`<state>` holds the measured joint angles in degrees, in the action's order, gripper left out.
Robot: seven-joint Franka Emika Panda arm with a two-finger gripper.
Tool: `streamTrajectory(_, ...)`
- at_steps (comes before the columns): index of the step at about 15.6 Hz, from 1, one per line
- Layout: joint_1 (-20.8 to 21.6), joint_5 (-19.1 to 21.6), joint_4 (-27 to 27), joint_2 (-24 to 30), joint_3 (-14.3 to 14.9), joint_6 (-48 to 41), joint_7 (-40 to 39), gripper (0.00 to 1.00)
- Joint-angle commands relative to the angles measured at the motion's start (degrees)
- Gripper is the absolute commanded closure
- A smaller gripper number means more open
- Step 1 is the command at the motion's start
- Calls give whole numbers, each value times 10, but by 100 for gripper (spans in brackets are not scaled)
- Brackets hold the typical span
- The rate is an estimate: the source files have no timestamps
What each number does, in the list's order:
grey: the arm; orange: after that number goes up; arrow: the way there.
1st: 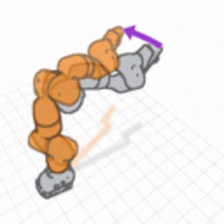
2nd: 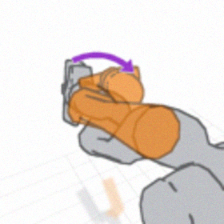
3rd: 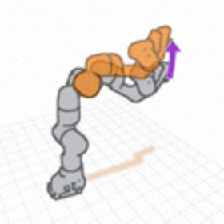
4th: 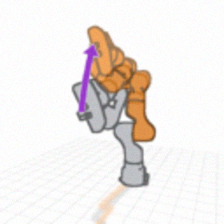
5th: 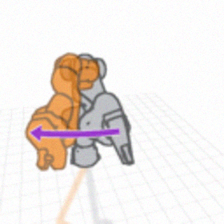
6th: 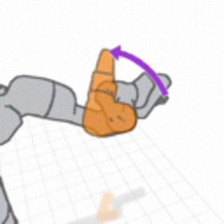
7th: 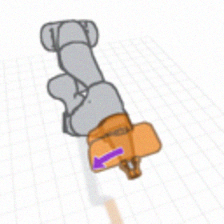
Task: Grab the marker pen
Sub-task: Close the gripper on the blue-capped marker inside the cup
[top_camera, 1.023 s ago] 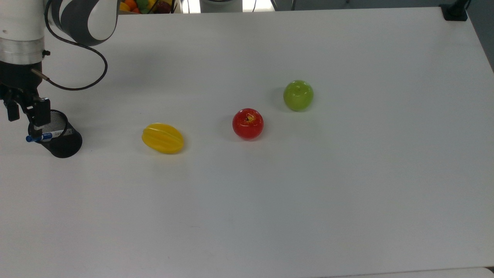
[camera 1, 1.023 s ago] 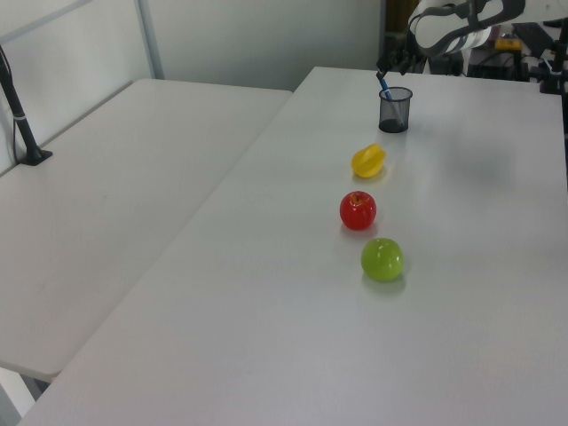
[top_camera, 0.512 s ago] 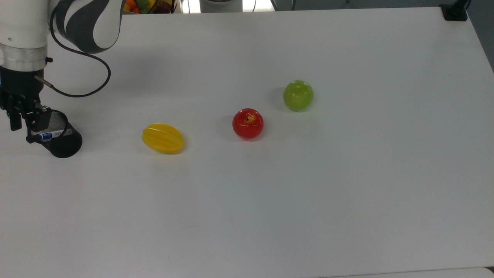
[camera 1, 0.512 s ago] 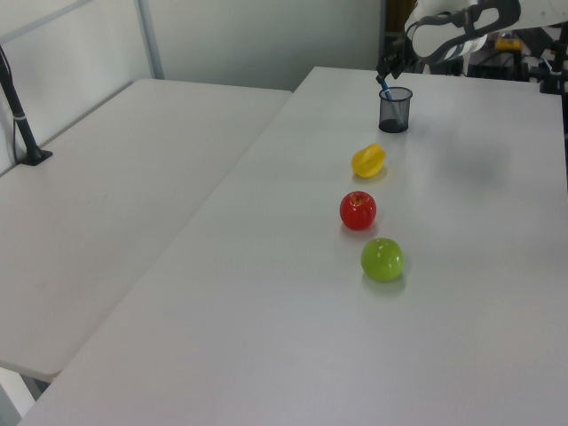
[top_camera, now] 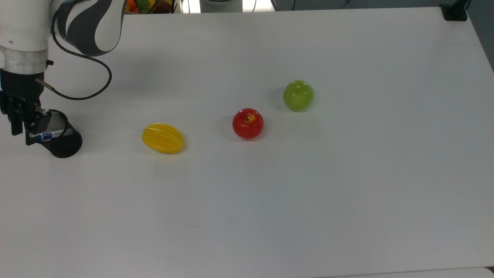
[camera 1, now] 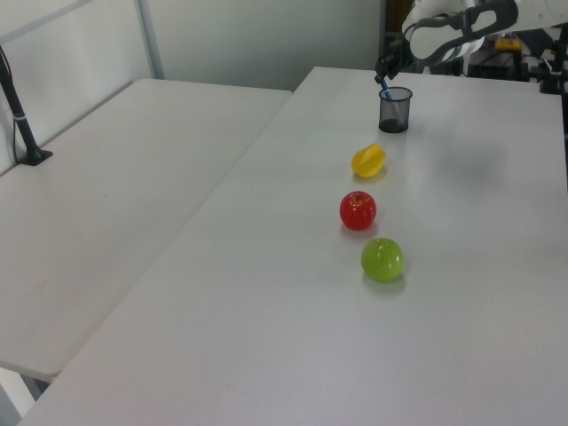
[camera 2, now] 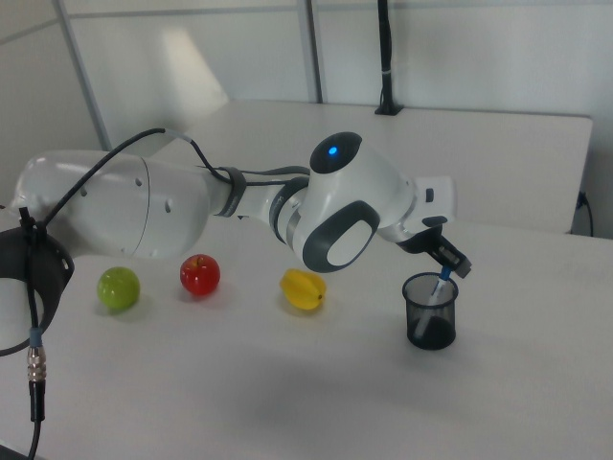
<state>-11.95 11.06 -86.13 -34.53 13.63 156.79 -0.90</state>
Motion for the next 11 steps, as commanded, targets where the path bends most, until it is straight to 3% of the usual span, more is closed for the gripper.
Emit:
streamTrajectory(1, 0, -24, 6, -4, -2, 8, -2, 63)
streamTrajectory(3, 0, -25, 4, -4, -2, 8, -2, 63)
streamTrajectory(6, 1, -26, 3, -4, -2, 8, -2, 76)
streamTrajectory(11, 1, -35, 2, -4, -2, 8, -2, 86)
